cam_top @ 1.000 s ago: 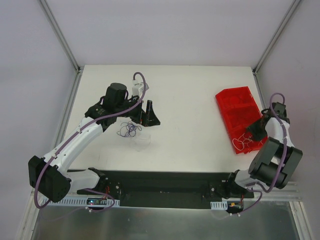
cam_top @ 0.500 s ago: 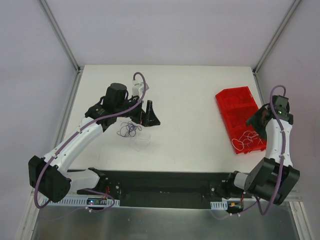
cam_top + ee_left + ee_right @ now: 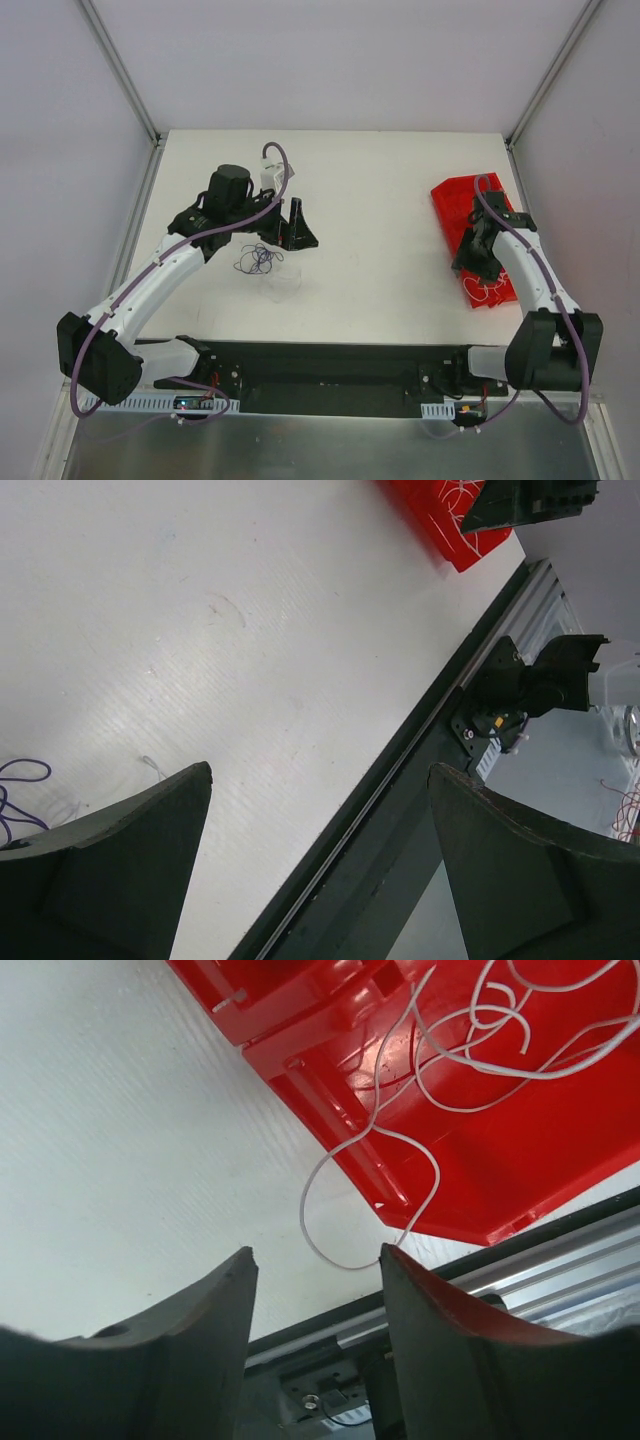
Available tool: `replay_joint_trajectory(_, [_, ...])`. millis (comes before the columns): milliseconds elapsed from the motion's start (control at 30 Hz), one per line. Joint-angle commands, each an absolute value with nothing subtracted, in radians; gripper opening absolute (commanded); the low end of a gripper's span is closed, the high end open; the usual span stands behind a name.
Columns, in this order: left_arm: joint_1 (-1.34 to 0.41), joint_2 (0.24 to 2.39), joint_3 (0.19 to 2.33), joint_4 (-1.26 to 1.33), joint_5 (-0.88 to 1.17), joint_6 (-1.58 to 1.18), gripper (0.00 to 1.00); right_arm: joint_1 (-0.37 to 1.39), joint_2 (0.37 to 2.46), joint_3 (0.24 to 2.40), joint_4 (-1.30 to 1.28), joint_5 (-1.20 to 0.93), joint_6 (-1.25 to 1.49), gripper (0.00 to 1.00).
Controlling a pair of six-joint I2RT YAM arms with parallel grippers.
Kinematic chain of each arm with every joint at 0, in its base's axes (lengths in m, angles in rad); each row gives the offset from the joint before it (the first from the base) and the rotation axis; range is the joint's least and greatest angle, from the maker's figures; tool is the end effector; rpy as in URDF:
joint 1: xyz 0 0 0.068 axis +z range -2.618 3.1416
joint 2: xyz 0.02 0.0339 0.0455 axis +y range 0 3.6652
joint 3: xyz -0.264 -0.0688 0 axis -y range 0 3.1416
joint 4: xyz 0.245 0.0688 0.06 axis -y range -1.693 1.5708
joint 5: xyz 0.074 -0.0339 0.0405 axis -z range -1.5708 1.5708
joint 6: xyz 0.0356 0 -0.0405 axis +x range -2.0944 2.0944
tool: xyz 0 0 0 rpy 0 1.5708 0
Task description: Untangle the cables
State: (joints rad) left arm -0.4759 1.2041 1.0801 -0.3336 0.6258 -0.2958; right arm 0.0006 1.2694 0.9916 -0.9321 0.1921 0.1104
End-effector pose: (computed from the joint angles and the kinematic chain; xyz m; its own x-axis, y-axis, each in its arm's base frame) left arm 0.2288 -0.1414 0.3437 -0.6201 0.0538 -0.7827 0.6875 0.5179 -0.5091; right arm 0.2322 -0.0067 0.2542 -0.9225 0.1076 -0.3706 0.1695 0.9757 -0.1386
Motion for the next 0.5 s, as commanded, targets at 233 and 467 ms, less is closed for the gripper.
replay_joint_trajectory(233, [-0.468, 1.193, 1.071, -0.299, 0.655, -0.290, 0.89, 0.032, 1.440, 1.009, -0.928, 0.201, 0.046, 0.44])
replay_joint_trajectory(467, [-0.468, 1.193, 1.069, -0.299, 0.657, -0.290, 0.89, -0.029, 1.417, 1.020, -0.898, 0.348, 0.071, 0.00])
